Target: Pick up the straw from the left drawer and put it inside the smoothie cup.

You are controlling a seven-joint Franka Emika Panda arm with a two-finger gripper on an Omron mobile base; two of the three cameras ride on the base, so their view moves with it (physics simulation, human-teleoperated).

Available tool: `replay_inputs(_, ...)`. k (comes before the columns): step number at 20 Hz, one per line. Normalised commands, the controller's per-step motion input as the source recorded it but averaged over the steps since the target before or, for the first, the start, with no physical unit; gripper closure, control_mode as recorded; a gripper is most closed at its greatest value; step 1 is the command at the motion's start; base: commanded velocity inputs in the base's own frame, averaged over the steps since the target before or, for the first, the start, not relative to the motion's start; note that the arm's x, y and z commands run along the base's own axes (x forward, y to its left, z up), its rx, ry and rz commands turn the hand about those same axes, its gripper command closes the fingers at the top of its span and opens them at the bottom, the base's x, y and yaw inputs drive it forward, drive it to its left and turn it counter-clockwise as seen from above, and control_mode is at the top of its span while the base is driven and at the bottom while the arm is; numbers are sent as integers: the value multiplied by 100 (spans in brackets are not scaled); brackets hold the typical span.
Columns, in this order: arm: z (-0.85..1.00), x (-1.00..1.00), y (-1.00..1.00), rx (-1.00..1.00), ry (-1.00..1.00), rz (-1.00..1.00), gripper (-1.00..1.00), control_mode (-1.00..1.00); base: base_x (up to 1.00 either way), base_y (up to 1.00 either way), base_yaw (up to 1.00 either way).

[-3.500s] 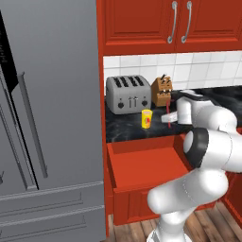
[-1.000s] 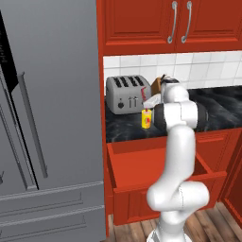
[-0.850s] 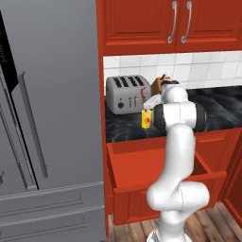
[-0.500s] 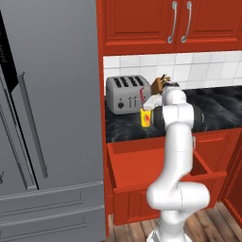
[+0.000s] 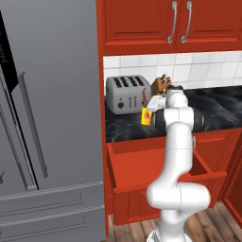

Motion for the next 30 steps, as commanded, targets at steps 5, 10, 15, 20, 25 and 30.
replay_inputs(5, -7, -45, -2, 0, -9, 2, 100, -100, 0, 0, 0)
replay_inputs(10, -1, -49, 9, -1, -14, 3, 100, -100, 0, 0, 0)
replay_inputs(15, 0, -32, 36, -2, -15, 4, 100, -100, 0, 0, 0)
replay_inputs(20, 0, -2, 49, -2, -12, 3, 100, -100, 0, 0, 0)
replay_inputs(25, 0, -9, 16, 0, -8, 2, 100, -100, 0, 0, 0)
replay_inputs(30, 0, -12, -5, 0, -3, 1, 100, -100, 0, 0, 0)
